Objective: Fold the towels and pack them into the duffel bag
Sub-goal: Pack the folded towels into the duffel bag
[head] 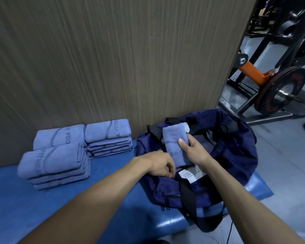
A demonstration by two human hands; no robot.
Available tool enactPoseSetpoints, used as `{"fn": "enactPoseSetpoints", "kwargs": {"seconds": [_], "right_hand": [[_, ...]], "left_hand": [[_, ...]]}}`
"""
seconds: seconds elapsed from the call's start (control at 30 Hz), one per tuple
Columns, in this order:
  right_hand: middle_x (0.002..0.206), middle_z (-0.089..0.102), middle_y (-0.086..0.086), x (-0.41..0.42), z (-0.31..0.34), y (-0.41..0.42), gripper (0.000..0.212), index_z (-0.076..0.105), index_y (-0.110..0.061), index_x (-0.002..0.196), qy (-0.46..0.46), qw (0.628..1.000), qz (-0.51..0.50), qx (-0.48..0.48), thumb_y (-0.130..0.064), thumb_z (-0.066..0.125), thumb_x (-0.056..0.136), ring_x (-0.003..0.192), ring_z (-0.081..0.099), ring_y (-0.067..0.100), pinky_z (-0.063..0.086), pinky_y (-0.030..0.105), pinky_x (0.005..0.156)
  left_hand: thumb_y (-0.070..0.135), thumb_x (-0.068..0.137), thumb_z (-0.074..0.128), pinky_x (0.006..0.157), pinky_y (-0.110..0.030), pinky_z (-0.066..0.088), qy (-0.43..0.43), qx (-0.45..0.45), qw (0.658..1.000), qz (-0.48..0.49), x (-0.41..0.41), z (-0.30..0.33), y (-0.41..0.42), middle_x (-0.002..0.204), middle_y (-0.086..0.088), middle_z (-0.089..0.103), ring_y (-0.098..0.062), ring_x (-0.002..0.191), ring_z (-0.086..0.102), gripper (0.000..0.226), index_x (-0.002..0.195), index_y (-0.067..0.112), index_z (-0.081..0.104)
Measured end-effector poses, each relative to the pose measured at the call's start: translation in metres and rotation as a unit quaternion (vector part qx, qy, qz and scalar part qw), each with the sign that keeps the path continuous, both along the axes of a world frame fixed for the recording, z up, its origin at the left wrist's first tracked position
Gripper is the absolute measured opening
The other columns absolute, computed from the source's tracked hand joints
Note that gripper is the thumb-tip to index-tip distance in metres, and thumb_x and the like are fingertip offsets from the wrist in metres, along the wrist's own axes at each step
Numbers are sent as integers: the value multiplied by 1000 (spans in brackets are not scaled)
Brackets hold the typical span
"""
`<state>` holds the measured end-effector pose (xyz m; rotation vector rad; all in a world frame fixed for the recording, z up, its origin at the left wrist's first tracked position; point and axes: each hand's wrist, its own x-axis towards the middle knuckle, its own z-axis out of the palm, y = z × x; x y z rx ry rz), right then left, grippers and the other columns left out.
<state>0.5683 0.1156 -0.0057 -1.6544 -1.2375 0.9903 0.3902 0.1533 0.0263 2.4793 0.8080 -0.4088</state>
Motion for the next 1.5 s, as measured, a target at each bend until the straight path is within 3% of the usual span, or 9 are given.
{"fn": "enactPoseSetpoints", "kwargs": {"seconds": [0.13,0.4,0.53,0.6,0.77,1.03,1.27,1.37,1.5], "right_hand": [[107,69,3,4,-10,-9,26,58,-16,113,-125,991,24,-44,-39,50,104,100,64,23,52,42,89],[131,64,6,23,-6,-29,44,55,-17,136,-211,953,120,-180,-45,42,105,117,60,24,45,40,104],[143,56,8,18,3,-20,50,48,-14,143,-265,928,144,-217,-46,39,106,128,53,27,41,35,104],[139,59,9,8,9,-11,47,51,-13,139,-264,935,133,-196,-45,40,106,125,55,27,42,32,98],[134,62,9,-22,2,6,45,54,-16,134,-209,961,107,-143,-47,40,105,122,57,29,44,41,103],[127,60,20,-50,-10,0,41,47,-7,117,-284,944,120,-114,-43,30,108,116,53,39,42,42,90],[139,55,14,-51,-8,-5,57,45,-8,141,-242,937,171,-184,-50,30,107,125,52,31,39,38,102],[144,52,17,-54,-6,-5,59,42,-8,144,-255,934,163,-189,-51,26,107,130,50,33,38,39,104],[142,54,18,-57,-4,-10,54,45,-11,140,-260,938,151,-174,-50,26,107,127,51,36,39,38,97]], "left_hand": [[36,89,66,78,-40,54,39,138,986,86,2,-3,0,92,-3,63,-27,95,59,20,81,18,63],[68,76,72,126,-38,-1,208,183,955,103,4,-12,13,168,-12,-5,-26,156,-2,126,160,6,0],[80,66,70,123,-39,16,128,157,977,64,-5,-5,13,160,-10,29,-26,149,25,119,154,11,27],[66,72,72,105,-37,36,22,180,981,71,-12,3,9,130,-4,56,-26,124,51,77,128,18,51],[23,92,53,81,-35,41,-128,334,910,208,-44,21,-7,110,3,55,-24,103,53,21,113,24,58],[61,96,46,78,-43,56,-77,57,892,442,-65,-22,-32,97,-7,67,-31,91,65,94,159,19,-11],[35,102,48,60,-37,44,-183,88,874,441,-58,-18,-31,79,-2,57,-24,73,58,79,160,17,-4],[41,100,49,79,-42,50,-106,201,887,402,-58,-6,-33,115,-7,57,-28,103,58,82,159,14,-1],[17,85,63,85,-38,46,-176,399,882,182,-45,1,-25,126,-3,51,-28,108,51,54,137,14,50]]}}
